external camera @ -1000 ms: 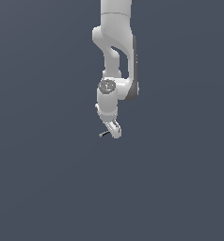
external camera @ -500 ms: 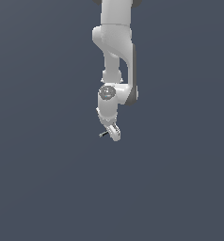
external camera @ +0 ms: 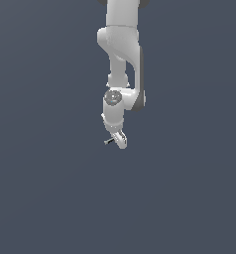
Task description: Pick up the object and move it to a goal position.
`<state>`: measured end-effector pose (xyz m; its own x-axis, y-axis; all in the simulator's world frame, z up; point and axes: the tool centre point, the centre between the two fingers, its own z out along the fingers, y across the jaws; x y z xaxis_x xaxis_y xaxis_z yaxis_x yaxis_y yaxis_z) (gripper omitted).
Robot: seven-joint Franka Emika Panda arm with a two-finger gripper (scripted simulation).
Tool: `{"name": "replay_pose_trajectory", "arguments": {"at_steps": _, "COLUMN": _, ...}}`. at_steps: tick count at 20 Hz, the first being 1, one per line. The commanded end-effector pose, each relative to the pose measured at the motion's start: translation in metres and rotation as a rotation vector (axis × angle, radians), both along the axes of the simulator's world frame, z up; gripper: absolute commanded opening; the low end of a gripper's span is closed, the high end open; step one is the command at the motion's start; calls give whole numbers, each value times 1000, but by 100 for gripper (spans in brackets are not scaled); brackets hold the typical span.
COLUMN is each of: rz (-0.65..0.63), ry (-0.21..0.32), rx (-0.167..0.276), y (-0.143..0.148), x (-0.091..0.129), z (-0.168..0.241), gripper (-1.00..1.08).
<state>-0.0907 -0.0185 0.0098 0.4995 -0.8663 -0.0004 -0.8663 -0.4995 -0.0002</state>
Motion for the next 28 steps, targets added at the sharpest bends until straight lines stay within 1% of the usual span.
{"name": "replay_pose_trajectory", "arguments": {"at_steps": 1, "rz": 0, "ry": 0, "rx": 0, "y": 0, "x": 0, "z": 0, "gripper": -100}}
{"name": "replay_pose_trajectory", "arguments": {"at_steps": 7, "rz": 0, "ry": 0, "rx": 0, "y": -6, "x": 8, "z": 9, "gripper": -100}}
{"name": "replay_pose_trajectory", "arguments": {"at_steps": 12, "rz": 0, "ry": 0, "rx": -1, "y": -16, "x": 25, "z": 25, "gripper": -100}}
{"name": "replay_pose_trajectory", "arguments": {"at_steps": 17, "rz": 0, "ry": 0, "rx": -2, "y": -32, "x": 49, "z": 50, "gripper": -100}}
{"name": "replay_pose_trajectory", "arguments": {"at_steps": 28, "rz": 0, "ry": 0, "rx": -3, "y": -72, "x": 114, "z": 113, "gripper": -100}}
